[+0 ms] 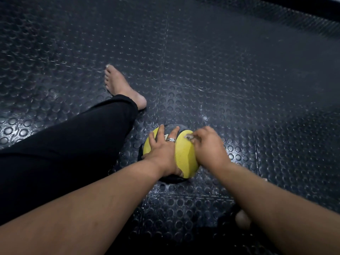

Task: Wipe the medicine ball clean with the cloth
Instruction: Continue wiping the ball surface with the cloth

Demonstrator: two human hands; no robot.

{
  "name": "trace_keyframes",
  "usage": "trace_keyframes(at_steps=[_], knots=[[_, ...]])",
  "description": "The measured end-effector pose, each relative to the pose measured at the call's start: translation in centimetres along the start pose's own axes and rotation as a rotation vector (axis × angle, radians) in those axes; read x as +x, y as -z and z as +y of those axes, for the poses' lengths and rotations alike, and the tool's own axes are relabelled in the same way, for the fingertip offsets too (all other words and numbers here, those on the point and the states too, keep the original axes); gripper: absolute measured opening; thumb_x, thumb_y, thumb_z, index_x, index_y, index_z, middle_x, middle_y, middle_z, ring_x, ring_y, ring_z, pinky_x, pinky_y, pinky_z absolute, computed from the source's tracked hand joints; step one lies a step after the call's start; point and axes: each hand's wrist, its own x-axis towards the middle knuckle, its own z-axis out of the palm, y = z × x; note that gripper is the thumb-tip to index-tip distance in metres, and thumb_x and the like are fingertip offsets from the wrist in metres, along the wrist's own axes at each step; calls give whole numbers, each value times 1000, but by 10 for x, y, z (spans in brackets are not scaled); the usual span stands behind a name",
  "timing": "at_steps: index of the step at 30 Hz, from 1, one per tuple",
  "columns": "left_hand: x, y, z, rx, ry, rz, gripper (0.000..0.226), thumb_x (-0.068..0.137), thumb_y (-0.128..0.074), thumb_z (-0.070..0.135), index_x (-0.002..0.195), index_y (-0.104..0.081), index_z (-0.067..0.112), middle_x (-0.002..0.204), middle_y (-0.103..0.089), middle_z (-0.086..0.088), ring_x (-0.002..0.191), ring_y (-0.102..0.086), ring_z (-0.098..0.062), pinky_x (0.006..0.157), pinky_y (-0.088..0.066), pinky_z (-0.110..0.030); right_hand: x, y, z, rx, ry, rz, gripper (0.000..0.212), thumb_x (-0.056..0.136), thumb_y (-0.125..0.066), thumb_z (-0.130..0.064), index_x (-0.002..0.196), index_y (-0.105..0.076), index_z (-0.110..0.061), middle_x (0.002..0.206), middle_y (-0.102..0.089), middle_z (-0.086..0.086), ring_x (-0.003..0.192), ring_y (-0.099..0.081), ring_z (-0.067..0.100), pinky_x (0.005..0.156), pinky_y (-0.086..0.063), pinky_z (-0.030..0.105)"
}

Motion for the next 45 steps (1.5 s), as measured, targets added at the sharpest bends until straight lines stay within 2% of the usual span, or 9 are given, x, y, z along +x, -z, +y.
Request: trace_keyframes(at_steps=[3,7,12,15,23,28,33,37,45], knots=[[1,-1,3,14,-1,-7,143,58,-92,39,149,17,44,155,32,1,144,25,-39,110,-30,-64,28,3,-2,-52,-57,-31,20,91,-53,-8,104,-68,-6,105,-58,12,96,-56,27,82,-42,28],[4,5,-3,8,-7,-13,144,58,-92,41,149,20,42,155,32,1,143,26,-39,112,-28,-62,19,0,-8,-63,134,-41,26,87,-50,0,104,-69,-7,97,-56,7,93,-53,23,82,-43,29],[5,2,3,17,-5,-22,145,56,-93,39,149,19,45,155,32,1,143,26,-39,111,-28,-64,34,6,2,-123,-5,-33,25,88,-52,-3,106,-69,-7,105,-60,10,100,-55,27,83,-41,28],[7,8,-2,18,5,-23,145,57,-93,39,149,19,44,156,31,0,144,25,-39,115,-23,-59,29,4,-3,-101,129,-68,21,88,-53,-4,100,-69,-7,99,-59,7,95,-53,23,81,-43,30],[6,7,3,6,21,-31,144,57,-93,37,148,18,48,156,33,3,144,26,-38,112,-26,-63,33,8,-6,-85,59,-111,18,90,-55,-10,103,-67,-8,95,-57,4,93,-53,22,79,-40,27],[-2,2,15,29,25,-28,142,58,-93,36,148,16,47,155,32,1,144,25,-37,106,-32,-67,44,15,4,-41,-155,-153,18,89,-60,-15,105,-67,-9,101,-68,12,98,-61,26,81,-44,25],[-2,2,9,38,11,-11,143,57,-93,38,149,17,45,156,29,-1,144,22,-40,106,-34,-66,24,13,-2,-31,35,-132,13,89,-60,-16,98,-69,-12,95,-64,2,85,-54,14,78,-40,21],[-7,-1,18,66,2,-12,141,58,-93,38,150,14,45,155,31,3,144,23,-37,101,-34,-72,41,16,7,7,-103,-161,15,91,-60,-19,102,-67,-11,87,-65,5,77,-56,16,71,-40,21],[-6,0,23,74,25,-23,141,58,-93,36,149,15,47,155,31,3,144,24,-36,100,-34,-72,33,9,7,15,-144,-160,21,91,-55,-17,106,-69,-14,101,-69,7,99,-61,26,86,-47,26]])
